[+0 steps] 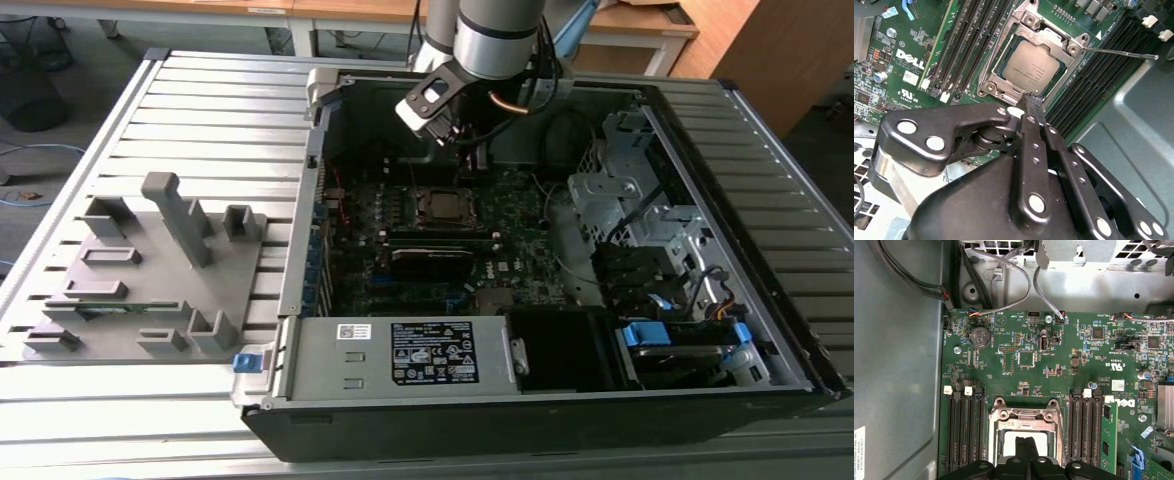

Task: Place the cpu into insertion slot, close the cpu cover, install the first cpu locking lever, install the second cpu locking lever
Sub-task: 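Close the cpu cover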

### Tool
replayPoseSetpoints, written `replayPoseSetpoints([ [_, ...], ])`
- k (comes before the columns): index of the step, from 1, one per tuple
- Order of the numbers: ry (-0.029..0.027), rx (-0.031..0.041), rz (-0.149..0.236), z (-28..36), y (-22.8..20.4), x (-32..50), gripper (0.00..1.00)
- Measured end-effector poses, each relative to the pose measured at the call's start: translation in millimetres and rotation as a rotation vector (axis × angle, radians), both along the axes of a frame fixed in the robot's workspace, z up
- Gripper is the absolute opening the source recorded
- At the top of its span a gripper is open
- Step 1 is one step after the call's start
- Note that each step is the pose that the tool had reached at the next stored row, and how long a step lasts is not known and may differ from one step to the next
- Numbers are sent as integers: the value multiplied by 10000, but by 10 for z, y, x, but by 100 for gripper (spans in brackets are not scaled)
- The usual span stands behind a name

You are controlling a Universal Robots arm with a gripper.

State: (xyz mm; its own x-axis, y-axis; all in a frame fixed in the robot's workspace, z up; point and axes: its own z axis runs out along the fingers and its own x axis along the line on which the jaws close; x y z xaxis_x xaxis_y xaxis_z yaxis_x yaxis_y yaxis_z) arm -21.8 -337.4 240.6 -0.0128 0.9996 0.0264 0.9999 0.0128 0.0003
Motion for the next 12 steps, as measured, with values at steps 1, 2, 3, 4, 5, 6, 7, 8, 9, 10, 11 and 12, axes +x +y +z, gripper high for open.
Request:
replayPoseSetpoints([
  [1, 0, 0, 0, 1, 0, 0, 11],
  [2, 0, 1, 0, 1, 0, 0, 11],
  [3, -1, 2, 0, 1, 0, 0, 11],
  [4, -1, 2, 0, 1, 0, 0, 11],
  [5, -2, 1, 0, 2, 0, -1, 11],
  [6, -10, 1, 0, 2, 0, -5, 11],
  [7, -28, 0, 1, 2, 0, -15, 11],
  [8, -58, -1, 1, 2, 0, -29, 11],
  [9, -97, 2, 1, 0, 0, -43, 11],
  [10, -133, 4, 0, -3, 0, -56, 11],
  [11, -168, 4, 0, -8, 0, -69, 11],
  [12, -193, 5, 0, -16, 0, -78, 11],
])
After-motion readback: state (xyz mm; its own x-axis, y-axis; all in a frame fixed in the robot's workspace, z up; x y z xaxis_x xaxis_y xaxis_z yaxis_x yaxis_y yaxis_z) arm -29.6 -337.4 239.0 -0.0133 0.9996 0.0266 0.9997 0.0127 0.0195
